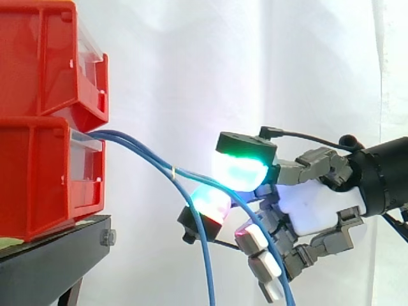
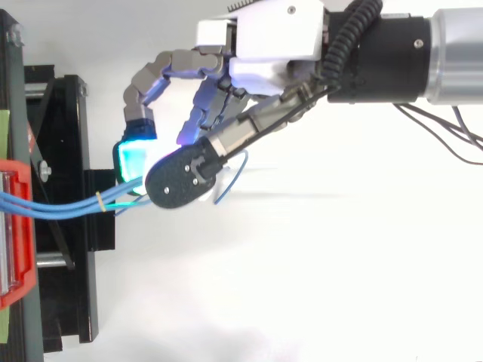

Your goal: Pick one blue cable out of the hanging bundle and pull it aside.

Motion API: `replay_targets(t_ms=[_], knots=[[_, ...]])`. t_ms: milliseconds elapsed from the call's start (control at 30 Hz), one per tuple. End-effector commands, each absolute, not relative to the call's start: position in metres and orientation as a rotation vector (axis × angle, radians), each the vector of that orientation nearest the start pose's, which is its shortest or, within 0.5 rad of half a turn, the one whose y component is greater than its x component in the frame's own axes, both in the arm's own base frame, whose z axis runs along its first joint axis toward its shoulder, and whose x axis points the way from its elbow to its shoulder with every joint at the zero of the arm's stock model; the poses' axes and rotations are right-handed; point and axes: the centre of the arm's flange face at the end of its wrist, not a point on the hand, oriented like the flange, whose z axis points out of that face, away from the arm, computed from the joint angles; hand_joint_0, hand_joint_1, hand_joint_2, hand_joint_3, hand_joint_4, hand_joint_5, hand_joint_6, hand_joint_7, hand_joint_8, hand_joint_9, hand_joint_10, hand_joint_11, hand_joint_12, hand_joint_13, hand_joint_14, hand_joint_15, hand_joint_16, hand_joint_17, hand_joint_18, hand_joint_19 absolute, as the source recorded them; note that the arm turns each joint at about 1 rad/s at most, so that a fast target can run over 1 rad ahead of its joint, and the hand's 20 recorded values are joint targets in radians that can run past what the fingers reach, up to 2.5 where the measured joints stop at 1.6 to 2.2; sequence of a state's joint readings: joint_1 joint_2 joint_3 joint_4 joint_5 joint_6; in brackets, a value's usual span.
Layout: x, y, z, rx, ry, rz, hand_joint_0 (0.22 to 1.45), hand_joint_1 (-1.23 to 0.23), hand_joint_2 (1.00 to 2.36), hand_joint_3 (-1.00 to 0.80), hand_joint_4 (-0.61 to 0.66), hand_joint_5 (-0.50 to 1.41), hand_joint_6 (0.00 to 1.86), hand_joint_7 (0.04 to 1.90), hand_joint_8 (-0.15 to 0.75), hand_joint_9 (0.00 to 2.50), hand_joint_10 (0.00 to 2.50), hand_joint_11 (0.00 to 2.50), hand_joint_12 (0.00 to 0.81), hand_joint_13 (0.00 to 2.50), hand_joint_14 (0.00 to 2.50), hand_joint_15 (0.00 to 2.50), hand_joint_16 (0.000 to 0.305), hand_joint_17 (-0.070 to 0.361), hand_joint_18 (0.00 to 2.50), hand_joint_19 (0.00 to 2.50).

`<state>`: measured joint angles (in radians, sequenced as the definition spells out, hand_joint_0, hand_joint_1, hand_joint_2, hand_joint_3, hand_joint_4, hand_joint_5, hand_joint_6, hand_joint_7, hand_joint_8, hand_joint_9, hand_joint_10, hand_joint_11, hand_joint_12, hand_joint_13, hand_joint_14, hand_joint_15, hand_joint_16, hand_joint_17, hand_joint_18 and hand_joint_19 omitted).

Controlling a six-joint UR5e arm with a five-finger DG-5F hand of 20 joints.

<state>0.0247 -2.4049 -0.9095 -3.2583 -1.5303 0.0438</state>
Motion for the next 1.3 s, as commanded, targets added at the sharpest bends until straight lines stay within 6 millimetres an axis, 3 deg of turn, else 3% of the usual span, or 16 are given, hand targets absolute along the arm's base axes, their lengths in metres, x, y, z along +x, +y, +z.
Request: replay_targets(t_ms=[0,300,533,867,1033,1267], knots=[[0.773,-0.112,0.256,1.45,1.379,1.08,0.75,-0.9,1.0,-0.5,-0.21,-0.12,0.97,0.98,0.21,1.12,0.02,0.65,0.224,1.08,0.03,0.58,0.041,0.092,0.87,0.48],[0.778,-0.092,0.256,1.436,1.364,1.08,0.67,-0.86,1.0,-0.5,-0.14,-0.1,0.95,0.86,0.22,1.13,0.02,0.65,0.233,1.08,0.03,0.58,0.041,0.093,0.87,0.5],[0.783,-0.081,0.258,1.412,1.353,1.099,0.63,-0.83,1.0,-0.5,-0.11,-0.1,0.93,0.88,0.224,1.13,0.02,0.64,0.24,1.08,0.03,0.58,0.041,0.093,0.87,0.51],[0.784,-0.073,0.258,1.408,1.354,1.095,0.54,-0.59,1.0,-0.5,-0.08,-0.09,0.88,0.89,0.23,1.16,0.02,0.61,0.252,1.09,0.02,0.59,0.045,0.102,0.89,0.54],[0.784,-0.072,0.236,1.385,1.309,1.099,0.49,-0.54,1.0,-0.5,-0.03,-0.1,0.86,0.87,0.252,1.19,0.02,0.61,0.271,1.16,0.02,0.6,0.049,0.111,0.93,0.53],[0.785,-0.066,0.22,1.361,1.267,1.114,0.47,-0.52,1.0,-0.5,-0.01,-0.12,0.87,0.84,0.248,1.34,0.03,0.79,0.286,1.39,0.03,0.84,0.053,0.119,0.98,0.55]])
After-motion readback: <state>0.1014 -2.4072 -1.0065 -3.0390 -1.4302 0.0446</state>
